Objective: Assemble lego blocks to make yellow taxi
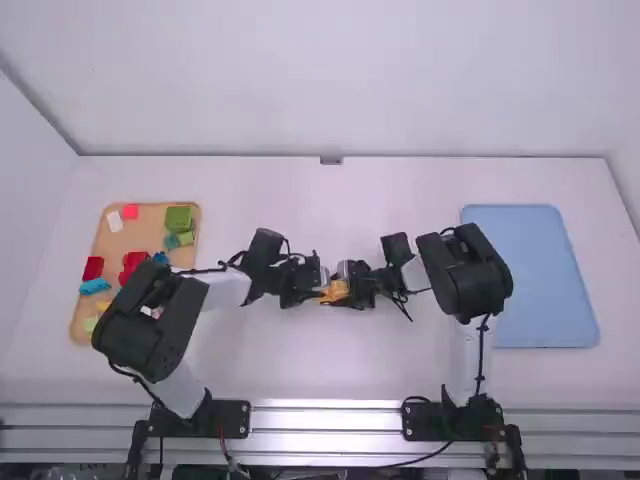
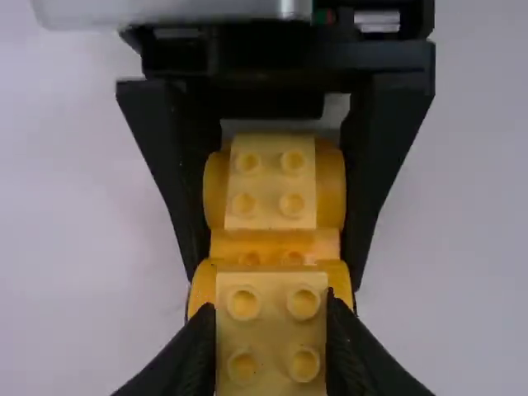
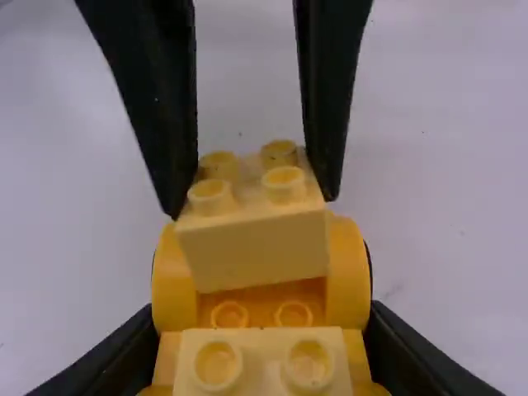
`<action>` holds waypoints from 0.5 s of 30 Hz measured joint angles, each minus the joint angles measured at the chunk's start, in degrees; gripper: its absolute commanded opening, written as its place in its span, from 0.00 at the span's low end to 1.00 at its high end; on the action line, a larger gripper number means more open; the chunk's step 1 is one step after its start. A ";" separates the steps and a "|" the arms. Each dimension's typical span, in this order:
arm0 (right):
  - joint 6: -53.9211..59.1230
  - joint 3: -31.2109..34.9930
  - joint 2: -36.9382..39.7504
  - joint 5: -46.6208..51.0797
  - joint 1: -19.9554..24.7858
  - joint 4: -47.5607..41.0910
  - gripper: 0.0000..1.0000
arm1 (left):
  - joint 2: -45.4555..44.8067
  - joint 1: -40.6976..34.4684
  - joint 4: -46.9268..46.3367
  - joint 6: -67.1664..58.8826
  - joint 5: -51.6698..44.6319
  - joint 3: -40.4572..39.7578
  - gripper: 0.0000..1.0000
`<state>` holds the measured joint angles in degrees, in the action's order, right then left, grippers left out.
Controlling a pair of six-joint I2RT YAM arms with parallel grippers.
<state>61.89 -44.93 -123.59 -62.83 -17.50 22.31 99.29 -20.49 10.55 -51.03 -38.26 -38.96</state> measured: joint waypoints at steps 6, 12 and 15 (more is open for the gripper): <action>0.00 0.00 0.00 0.02 -0.13 0.00 0.45 | -0.02 0.00 -6.93 -2.38 -1.57 -3.87 0.28; 0.02 0.00 0.00 0.02 -0.13 0.02 0.46 | 0.00 -0.15 -7.15 -3.08 -2.58 -4.13 0.29; 0.02 0.00 0.00 0.02 -0.13 0.02 0.45 | 0.33 -0.94 -6.58 -3.08 -2.56 -4.13 0.29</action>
<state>61.91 -44.93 -123.59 -62.81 -17.63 22.33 99.61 -21.43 3.97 -54.11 -40.82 -43.09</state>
